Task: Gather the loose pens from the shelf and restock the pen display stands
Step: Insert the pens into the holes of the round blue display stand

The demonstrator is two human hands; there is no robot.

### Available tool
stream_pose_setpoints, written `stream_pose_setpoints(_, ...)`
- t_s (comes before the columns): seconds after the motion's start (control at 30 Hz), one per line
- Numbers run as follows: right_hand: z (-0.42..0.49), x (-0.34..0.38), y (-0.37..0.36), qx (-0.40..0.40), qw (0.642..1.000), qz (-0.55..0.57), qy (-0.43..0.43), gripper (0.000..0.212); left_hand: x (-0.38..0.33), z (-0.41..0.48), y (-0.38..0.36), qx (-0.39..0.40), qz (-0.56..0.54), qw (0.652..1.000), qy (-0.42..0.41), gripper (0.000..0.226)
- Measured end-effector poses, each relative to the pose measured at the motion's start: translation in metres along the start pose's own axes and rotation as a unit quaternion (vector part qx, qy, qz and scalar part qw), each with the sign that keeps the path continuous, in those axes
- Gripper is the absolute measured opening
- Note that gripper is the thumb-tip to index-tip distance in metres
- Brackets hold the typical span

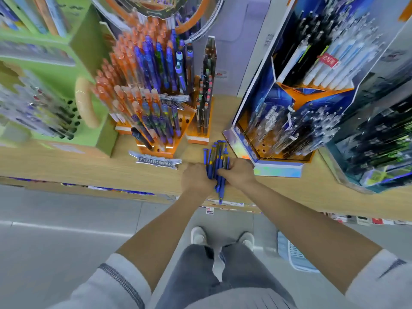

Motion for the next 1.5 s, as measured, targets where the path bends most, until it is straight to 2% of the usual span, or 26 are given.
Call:
stream_pose_setpoints(0.13, 0.003, -0.007, -0.004, 0.012, 0.996, 0.086, -0.005, 0.011, -0.002, 0.006, 0.001, -0.014, -0.022, 1.0, -0.009, 0.012)
stream_pose_setpoints(0.23, 0.002, -0.008, -0.004, 0.038, 0.986, 0.159, -0.024, 0.007, 0.0, 0.011, 0.003, -0.003, -0.034, 0.999, -0.006, 0.021)
stream_pose_setpoints(0.3, 0.003, -0.009, -0.003, 0.039, 0.985, 0.167, -0.028, 0.008, 0.0, 0.012, 0.004, 0.003, -0.05, 0.999, 0.001, 0.026)
stream_pose_setpoints(0.5, 0.0, -0.008, 0.004, 0.029, 0.986, 0.158, -0.036, 0.023, 0.008, 0.02, 0.008, 0.016, -0.132, 0.99, 0.041, 0.023)
stream_pose_setpoints(0.63, -0.001, -0.01, 0.007, 0.043, 0.98, 0.194, -0.02, 0.018, 0.013, 0.017, 0.008, 0.055, -0.235, 0.969, 0.051, 0.016)
stream_pose_setpoints(0.83, -0.012, -0.013, 0.018, 0.075, 0.959, 0.273, 0.007, 0.017, 0.014, 0.007, 0.007, 0.087, -0.366, 0.925, 0.054, 0.026)
stream_pose_setpoints(0.93, -0.018, -0.017, 0.022, 0.082, 0.954, 0.287, 0.025, 0.016, 0.012, 0.001, 0.004, 0.091, -0.406, 0.908, 0.055, 0.018)
stream_pose_setpoints(1.23, -0.044, -0.042, 0.032, 0.108, 0.939, 0.316, 0.08, 0.011, -0.008, -0.041, -0.016, 0.125, -0.412, 0.901, -0.055, 0.01)
stream_pose_setpoints(1.4, -0.071, -0.086, 0.046, 0.107, 0.932, 0.333, 0.095, 0.009, -0.028, -0.072, -0.046, 0.116, -0.396, 0.907, -0.085, 0.015)
stream_pose_setpoints(1.5, -0.09, -0.125, 0.057, 0.075, 0.931, 0.345, 0.091, 0.009, -0.049, -0.094, -0.073, 0.114, -0.381, 0.912, -0.104, 0.006)
Point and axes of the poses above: each hand's wrist, its own z-axis towards the middle knuckle, its own y-axis out of the back of the hand, x = y × z, the point moved 1 cm from there along z, towards the middle knuckle, and after that the axes turned 12 degrees about -z, right-handed, at the moved point
